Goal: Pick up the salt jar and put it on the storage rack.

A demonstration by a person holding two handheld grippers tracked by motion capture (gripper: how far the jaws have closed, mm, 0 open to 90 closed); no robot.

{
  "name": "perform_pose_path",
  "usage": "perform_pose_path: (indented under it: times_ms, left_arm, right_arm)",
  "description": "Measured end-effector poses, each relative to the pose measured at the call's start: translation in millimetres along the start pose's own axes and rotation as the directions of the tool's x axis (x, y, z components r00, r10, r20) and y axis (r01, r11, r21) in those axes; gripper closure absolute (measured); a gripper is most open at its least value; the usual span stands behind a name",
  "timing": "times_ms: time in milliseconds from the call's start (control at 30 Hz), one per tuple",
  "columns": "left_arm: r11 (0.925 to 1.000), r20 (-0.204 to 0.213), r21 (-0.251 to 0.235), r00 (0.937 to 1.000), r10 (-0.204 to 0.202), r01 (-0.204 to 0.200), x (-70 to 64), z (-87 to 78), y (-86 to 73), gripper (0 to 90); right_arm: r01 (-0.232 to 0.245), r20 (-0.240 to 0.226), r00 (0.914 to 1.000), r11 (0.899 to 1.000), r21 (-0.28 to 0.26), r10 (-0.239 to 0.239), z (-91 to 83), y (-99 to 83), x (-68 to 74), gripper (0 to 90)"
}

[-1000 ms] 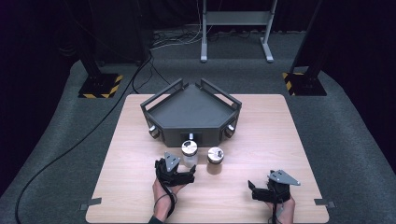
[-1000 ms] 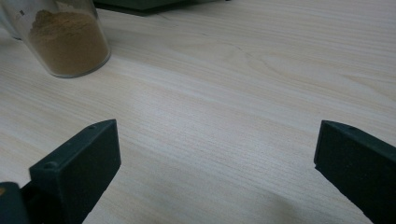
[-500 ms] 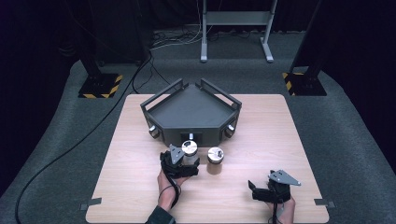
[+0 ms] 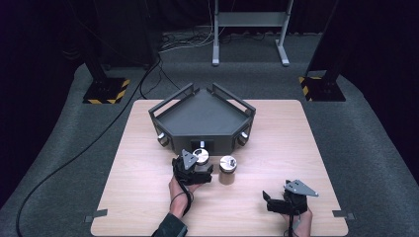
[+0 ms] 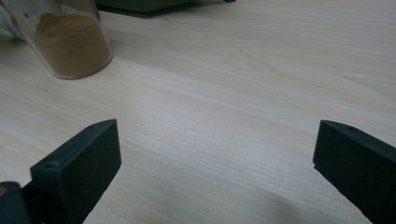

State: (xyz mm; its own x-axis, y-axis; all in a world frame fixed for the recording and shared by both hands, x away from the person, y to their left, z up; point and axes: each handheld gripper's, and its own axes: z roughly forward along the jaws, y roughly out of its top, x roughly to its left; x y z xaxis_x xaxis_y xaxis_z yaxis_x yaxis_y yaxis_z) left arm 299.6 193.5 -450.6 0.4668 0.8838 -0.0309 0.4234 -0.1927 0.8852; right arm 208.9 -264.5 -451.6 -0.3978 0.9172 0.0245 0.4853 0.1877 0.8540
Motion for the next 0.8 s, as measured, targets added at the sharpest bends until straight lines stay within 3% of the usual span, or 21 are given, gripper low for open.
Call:
perform_pose_path:
  times_ms: [167, 367, 633, 800]
  left_arm:
    - [1.0000, -0.004, 0.004, 1.0000, -0.007, 0.007, -1.3, 2.8, 0.8, 1.5]
    - [0.9999, 0.002, -0.004, 0.9999, -0.013, 0.013, 0.0, 3.9, -2.1, 18.0]
    - [0.9998, 0.028, -0.016, 0.9996, -0.011, 0.011, 1.6, 4.4, -4.7, 29.3]
    - [0.9998, 0.022, -0.018, 0.9998, -0.001, 0.001, -0.4, 4.2, -4.6, 30.5]
  right_arm:
    - [-0.004, -0.002, 1.0000, 1.000, -0.003, 0.004, -0.3, -0.6, -0.7, 0.1]
    - [-0.004, -0.002, 1.0000, 1.000, -0.004, 0.004, -0.3, -0.7, -0.6, 0.1]
    - [-0.005, 0.000, 1.0000, 1.000, -0.003, 0.005, -0.2, -0.5, -0.4, 0.1]
    - [-0.004, 0.000, 1.0000, 1.000, -0.001, 0.004, -0.1, -0.2, -0.5, 0.1]
